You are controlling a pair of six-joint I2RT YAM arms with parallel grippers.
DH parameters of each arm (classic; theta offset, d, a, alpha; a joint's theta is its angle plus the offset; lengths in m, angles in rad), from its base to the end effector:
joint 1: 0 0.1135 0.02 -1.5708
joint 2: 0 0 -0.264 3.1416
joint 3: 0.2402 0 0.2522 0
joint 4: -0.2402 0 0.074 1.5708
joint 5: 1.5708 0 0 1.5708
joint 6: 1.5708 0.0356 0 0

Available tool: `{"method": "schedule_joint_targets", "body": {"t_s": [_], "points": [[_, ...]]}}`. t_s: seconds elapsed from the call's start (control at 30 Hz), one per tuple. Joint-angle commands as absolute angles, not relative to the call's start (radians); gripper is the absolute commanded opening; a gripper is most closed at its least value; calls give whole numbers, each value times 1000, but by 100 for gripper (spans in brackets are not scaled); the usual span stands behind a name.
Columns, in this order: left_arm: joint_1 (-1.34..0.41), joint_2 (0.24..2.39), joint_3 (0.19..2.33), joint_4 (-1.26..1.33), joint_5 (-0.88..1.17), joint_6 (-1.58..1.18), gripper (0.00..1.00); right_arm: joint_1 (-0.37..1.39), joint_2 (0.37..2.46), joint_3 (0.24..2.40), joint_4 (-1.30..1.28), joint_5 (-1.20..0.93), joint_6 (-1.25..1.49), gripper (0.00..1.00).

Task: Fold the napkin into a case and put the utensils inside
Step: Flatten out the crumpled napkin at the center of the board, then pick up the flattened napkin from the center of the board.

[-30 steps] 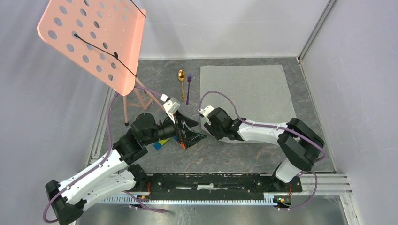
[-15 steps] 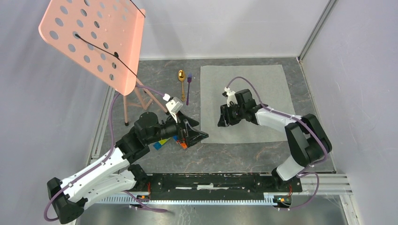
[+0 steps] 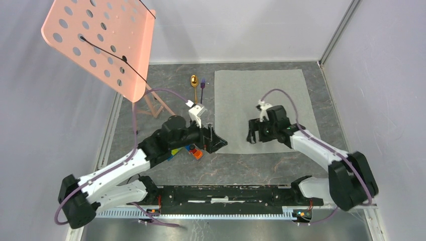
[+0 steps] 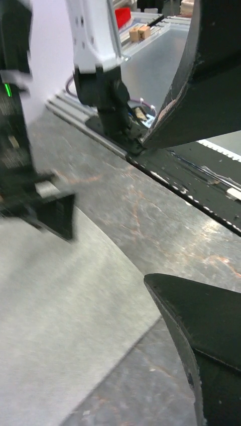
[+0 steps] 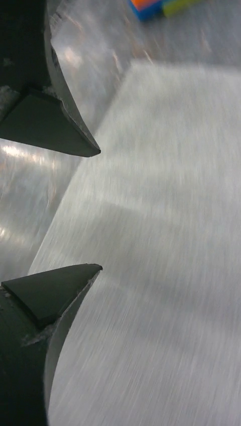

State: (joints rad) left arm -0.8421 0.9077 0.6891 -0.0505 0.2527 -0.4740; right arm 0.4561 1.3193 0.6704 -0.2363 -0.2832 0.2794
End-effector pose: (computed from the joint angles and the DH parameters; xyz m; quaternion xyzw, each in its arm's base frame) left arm 0.1360 -0.1657 0.2982 0.2195 0.7619 -0.4469 0.4142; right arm 0.2239 0.1209 0.1852 -0.1295 0.9246 0.2437 0.2627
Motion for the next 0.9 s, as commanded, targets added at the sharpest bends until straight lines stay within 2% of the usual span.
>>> {"method": "schedule_joint_targets", "body": {"t_s": [0.0, 0.07, 0.23, 0.33, 0.43, 0.47, 0.53, 0.63, 0.77, 0.87], "points": [[-849, 1050, 747, -136, 198, -580, 99, 370, 1144, 661, -351, 159, 348, 88], [-878, 1122, 769, -131, 200, -594, 98, 295, 1099, 659, -414, 298, 365, 97], [-955, 1283, 865, -146, 172, -613, 96, -66, 1067, 639, -479, 304, 384, 98], [-957, 1335, 905, -153, 210, -631, 94, -305, 1120, 657, -534, 324, 416, 95], [-957, 1351, 936, -193, 238, -617, 94, -447, 1186, 687, -586, 387, 488, 86], [-956, 1354, 949, -214, 248, -608, 94, -477, 1209, 696, -569, 354, 481, 80], [-956, 1351, 968, -247, 268, -598, 94, -524, 1245, 702, -515, 235, 448, 61], [-956, 1333, 971, -259, 263, -599, 94, -535, 1310, 708, -453, 132, 423, 61], [-956, 1321, 964, -243, 241, -626, 94, -534, 1347, 731, -440, 153, 403, 64], [-956, 1327, 950, -199, 242, -653, 94, -533, 1348, 718, -401, 90, 402, 63]]}}
